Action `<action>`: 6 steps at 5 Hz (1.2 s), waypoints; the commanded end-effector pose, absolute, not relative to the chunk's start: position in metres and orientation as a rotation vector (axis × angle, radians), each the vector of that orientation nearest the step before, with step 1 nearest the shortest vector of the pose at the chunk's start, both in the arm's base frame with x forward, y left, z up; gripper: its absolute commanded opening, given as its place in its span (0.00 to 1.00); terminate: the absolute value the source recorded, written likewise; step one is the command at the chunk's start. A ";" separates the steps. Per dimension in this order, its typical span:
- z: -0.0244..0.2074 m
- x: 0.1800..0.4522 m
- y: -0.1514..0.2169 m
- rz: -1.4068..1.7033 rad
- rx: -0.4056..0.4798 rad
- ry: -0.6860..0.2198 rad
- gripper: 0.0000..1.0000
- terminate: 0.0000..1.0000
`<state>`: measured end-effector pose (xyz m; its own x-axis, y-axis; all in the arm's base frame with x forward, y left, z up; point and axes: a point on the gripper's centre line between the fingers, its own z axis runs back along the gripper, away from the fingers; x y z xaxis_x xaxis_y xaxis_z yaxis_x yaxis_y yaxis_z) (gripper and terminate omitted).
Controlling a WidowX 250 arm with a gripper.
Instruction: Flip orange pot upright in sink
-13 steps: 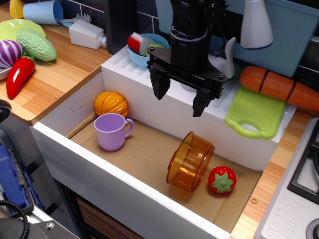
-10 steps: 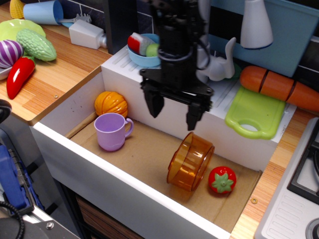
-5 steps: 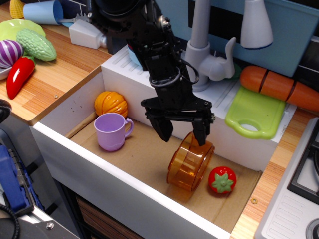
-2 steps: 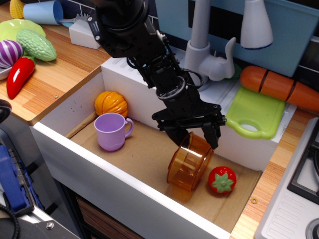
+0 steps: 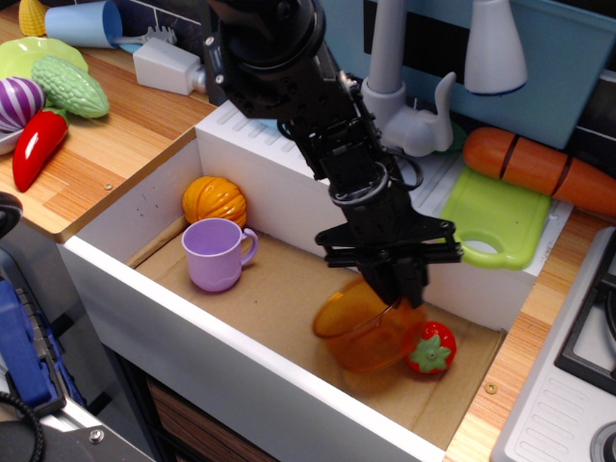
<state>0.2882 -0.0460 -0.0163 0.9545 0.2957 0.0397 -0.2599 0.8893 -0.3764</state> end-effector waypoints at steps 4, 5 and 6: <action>0.008 0.284 -0.040 0.104 -0.099 -0.204 1.00 0.00; 0.008 0.284 -0.040 0.104 -0.099 -0.204 1.00 0.00; 0.008 0.284 -0.040 0.104 -0.099 -0.204 1.00 1.00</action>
